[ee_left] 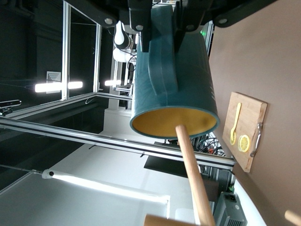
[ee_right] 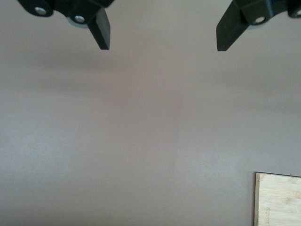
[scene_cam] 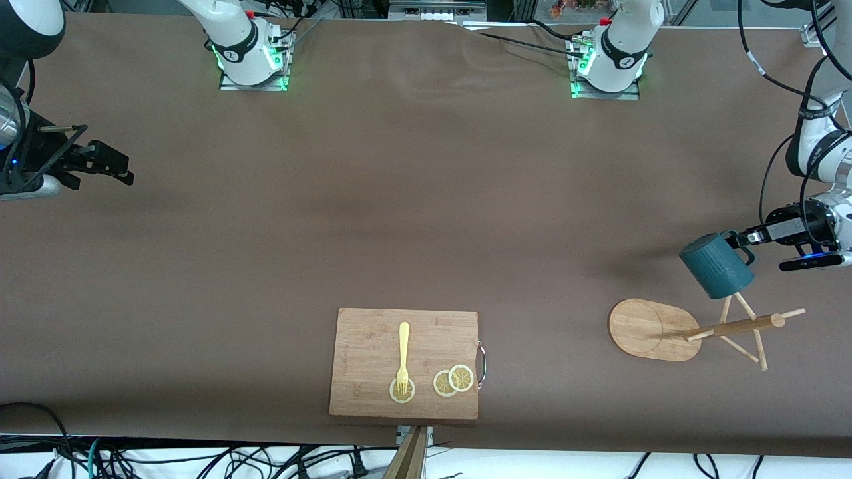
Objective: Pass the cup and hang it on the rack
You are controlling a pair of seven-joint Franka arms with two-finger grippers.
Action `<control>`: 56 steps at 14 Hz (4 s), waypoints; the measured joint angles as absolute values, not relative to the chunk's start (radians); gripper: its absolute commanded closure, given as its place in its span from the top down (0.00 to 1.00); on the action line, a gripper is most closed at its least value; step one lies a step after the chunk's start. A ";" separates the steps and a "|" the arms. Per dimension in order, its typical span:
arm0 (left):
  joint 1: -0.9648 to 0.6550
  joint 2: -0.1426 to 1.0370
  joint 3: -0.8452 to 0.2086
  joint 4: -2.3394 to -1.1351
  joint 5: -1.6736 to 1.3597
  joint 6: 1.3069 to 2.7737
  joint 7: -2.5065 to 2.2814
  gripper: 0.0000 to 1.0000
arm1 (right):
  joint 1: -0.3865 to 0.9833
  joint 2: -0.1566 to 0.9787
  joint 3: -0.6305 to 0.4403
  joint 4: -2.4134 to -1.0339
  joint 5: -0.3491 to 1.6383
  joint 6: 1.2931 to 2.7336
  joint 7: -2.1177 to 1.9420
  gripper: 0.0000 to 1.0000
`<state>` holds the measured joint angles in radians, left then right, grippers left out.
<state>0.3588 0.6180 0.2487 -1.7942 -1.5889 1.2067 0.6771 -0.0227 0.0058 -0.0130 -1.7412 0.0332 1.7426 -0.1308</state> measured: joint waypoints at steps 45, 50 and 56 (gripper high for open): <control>0.388 0.591 0.276 -1.691 -1.096 1.233 0.755 1.00 | -0.023 0.006 -0.013 -1.741 0.033 1.742 -0.131 1.00; 0.302 0.422 0.273 -1.629 -0.602 1.339 0.744 1.00 | -0.023 0.006 -0.013 -1.741 0.033 1.742 -0.131 1.00; 0.119 0.322 0.184 -1.493 -0.236 1.426 0.399 1.00 | -0.023 0.006 -0.013 -1.741 0.034 1.742 -0.131 1.00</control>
<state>0.1193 0.3224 0.1843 -1.4928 -0.2361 1.4257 0.3990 -0.0226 0.0061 -0.0131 -1.7412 0.0335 1.7417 -0.1308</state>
